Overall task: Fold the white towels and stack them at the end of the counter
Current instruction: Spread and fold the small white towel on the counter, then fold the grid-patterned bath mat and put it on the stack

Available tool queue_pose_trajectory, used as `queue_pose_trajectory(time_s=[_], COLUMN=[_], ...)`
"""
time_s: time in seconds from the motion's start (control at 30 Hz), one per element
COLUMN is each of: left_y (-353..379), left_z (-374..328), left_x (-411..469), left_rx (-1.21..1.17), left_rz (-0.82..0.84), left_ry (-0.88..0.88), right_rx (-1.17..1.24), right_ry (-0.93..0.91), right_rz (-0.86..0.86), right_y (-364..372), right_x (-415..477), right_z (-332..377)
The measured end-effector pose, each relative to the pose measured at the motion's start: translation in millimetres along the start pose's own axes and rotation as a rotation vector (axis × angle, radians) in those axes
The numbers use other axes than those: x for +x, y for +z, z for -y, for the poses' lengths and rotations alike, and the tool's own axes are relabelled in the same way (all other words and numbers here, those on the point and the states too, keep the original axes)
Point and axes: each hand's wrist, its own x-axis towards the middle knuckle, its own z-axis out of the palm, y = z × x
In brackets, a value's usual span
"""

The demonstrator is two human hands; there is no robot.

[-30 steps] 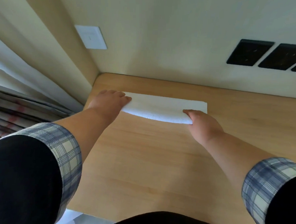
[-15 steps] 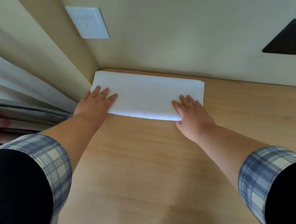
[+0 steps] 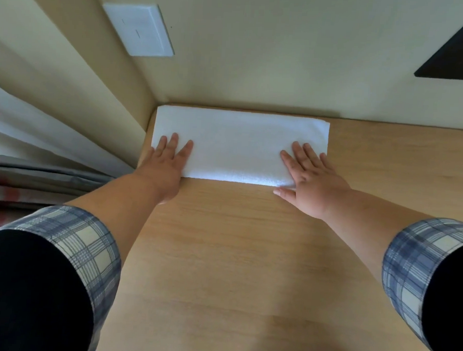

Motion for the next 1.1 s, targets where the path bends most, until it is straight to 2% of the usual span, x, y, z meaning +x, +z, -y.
queue_pose_trajectory(time_s=[0.17, 0.27, 0.5, 0.6, 0.73, 0.93, 1.1], left_y=[-2.5, -24.1, -92.7, -110.4, -127.5, -136.4, -121.7], left_z=[-8.0, -16.4, -112.1, -168.8, -244.5, -380.0, -510.4], left_x=[-5.6, -20.7, -64.4, -80.4, -106.9, -161.6, -248.3], left_rx=[-0.010, 0.007, 0.126, 0.152, 0.082, 0.137, 0.201], left_rz=[0.055, 0.075, -0.031, -0.067, -0.080, -0.109, -0.171], left_ry=[0.007, 0.010, 0.257, 0.330, 0.405, 0.535, 0.693], right_rx=[0.013, 0.031, 0.223, 0.315, 0.300, 0.333, 0.376], right_ry=[-0.002, 0.012, 0.220, 0.339, 0.496, 0.776, 0.923], right_rz=[0.048, 0.113, -0.046, -0.101, -0.105, -0.089, -0.112], right_y=[0.0, -27.6, -105.6, -111.7, -104.3, -48.7, -1.0], right_x=[-7.7, -14.3, -85.7, -142.6, -232.2, -399.7, -551.8], right_z=[-7.0, -3.9, -9.6, -34.6, -83.2, -147.7, -189.2])
